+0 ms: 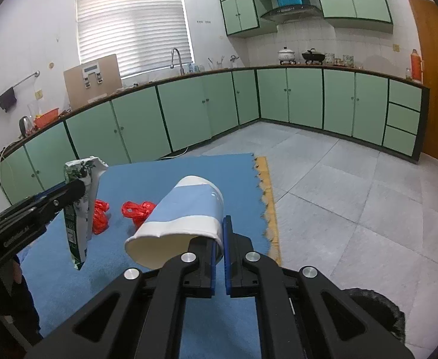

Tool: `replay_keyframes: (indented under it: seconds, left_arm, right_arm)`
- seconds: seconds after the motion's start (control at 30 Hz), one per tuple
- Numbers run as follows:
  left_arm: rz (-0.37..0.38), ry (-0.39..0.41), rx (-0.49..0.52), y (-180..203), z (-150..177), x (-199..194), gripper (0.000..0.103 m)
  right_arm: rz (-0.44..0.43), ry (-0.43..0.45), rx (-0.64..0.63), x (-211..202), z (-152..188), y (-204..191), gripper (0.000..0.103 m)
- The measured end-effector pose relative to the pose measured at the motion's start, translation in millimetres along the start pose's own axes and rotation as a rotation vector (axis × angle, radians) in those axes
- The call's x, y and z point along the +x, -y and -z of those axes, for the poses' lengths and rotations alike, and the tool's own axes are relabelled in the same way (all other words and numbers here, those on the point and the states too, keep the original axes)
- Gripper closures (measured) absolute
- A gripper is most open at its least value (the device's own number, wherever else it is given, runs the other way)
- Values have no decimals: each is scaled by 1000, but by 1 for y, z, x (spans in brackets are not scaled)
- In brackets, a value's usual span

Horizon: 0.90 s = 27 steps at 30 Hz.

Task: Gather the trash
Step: 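Grasp the green milk carton with the left tool while the right holds the cup, then carry milk carton and paper cup to the black bin and open both tools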

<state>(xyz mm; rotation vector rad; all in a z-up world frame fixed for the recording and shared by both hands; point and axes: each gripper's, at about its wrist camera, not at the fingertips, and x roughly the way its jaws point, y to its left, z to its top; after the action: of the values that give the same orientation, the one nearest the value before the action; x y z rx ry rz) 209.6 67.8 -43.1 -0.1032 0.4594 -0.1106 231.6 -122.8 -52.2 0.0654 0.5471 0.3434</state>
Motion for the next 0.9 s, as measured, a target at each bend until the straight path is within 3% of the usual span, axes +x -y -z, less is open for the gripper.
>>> replay_keyframes:
  seconds: [0.47,0.9]
  left_arm:
    - [270,-12,81,113,12,-1,76]
    - [487,-66,154,219,45,18,76]
  right_arm:
    - [167,45,55,-77,11,63,99]
    - [392,27,175,-140,57,153,99]
